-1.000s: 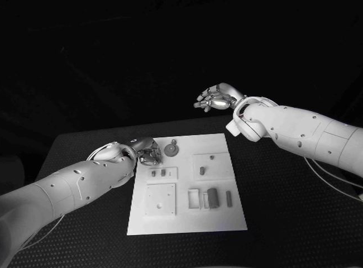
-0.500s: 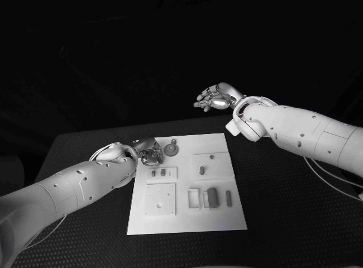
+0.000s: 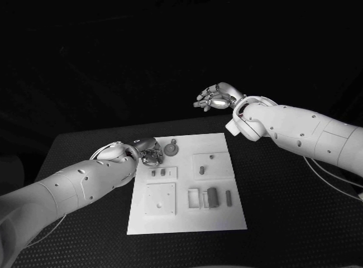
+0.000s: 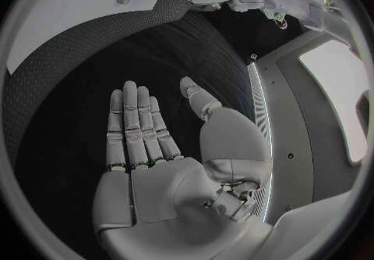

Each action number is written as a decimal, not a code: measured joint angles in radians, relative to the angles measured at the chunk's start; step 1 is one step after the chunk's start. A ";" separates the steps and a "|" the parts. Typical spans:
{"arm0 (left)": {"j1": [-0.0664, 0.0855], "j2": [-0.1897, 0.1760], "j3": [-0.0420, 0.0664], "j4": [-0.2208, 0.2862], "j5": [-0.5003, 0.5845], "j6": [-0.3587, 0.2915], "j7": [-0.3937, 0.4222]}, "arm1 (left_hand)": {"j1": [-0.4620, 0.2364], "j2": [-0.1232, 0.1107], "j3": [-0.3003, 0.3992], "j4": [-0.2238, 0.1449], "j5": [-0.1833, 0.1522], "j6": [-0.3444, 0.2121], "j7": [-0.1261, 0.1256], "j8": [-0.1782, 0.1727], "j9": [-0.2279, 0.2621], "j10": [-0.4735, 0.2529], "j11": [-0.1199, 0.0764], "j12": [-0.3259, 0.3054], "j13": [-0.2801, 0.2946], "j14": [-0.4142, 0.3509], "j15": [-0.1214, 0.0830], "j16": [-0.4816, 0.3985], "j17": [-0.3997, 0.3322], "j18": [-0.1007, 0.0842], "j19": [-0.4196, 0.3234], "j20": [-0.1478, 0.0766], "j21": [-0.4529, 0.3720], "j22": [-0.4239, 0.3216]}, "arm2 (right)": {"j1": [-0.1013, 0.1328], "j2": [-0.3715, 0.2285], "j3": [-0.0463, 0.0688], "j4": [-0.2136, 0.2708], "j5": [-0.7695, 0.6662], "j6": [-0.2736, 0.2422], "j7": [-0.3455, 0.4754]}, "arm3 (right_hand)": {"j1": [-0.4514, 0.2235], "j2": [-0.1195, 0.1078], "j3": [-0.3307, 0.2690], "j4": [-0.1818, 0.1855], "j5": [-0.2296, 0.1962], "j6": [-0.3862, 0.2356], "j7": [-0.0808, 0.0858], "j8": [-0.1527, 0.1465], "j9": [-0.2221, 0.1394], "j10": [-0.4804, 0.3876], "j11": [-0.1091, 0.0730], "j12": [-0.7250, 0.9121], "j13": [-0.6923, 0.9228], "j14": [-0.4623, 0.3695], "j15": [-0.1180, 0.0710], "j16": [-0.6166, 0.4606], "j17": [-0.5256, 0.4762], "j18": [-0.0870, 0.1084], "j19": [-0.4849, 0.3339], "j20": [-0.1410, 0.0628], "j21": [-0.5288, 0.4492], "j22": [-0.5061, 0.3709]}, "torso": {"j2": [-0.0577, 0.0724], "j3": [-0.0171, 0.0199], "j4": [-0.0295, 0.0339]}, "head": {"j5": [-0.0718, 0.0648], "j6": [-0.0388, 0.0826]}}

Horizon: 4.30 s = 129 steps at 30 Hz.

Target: Assemble the parts on the task board

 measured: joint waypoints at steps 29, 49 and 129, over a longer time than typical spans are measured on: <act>-0.010 0.007 -0.014 -0.012 -0.007 -0.024 0.005 | -0.004 -0.022 -0.002 0.005 0.000 -0.099 0.044 -0.055 -0.029 -0.048 0.016 -0.045 -0.008 -0.013 0.013 0.000 0.021 0.001 -0.007 0.007 -0.015 0.019 | 0.000 0.003 0.000 -0.003 0.001 0.000 0.001 | 0.000 0.000 0.000 0.000 0.000 0.000 0.000 0.000 -0.001 0.000 0.000 0.000 -0.004 0.000 0.000 -0.005 0.004 0.000 0.000 0.000 0.000 0.001 | 0.000 -0.0003 -0.0001 | -0.003 0.001; -0.011 -0.004 -0.013 -0.009 0.005 -0.024 0.014 | 0.007 -0.041 -0.010 0.001 0.000 -0.144 0.048 -0.069 -0.040 -0.067 -0.002 -0.050 -0.030 -0.018 0.025 0.000 0.036 0.031 -0.002 0.020 -0.024 0.018 | 0.000 0.001 0.000 -0.004 0.002 0.004 0.000 | 0.008 0.000 -0.003 -0.003 0.000 -0.004 -0.003 0.000 -0.004 0.000 0.000 -0.004 -0.016 -0.001 -0.001 -0.025 0.012 0.000 -0.004 0.003 -0.012 0.003 | 0.000 -0.0004 0.0001 | -0.004 0.001; 0.030 -0.384 0.029 0.307 0.941 -0.007 0.150 | -0.137 -0.020 -0.106 0.007 0.018 -0.160 0.067 -0.033 -0.048 -0.157 0.072 -0.008 -0.013 -0.195 0.106 -0.245 -0.023 0.008 -0.258 0.107 -0.070 -0.116 | -0.149 -0.092 -0.065 0.149 -0.898 0.124 -0.177 | 0.255 -0.021 0.112 -0.004 0.000 0.188 -0.054 0.070 -0.010 0.330 -0.040 -0.373 -0.178 0.284 -0.105 -0.006 0.194 0.015 0.269 -0.063 0.012 0.087 | 0.000 -0.0009 0.0003 | -0.018 0.008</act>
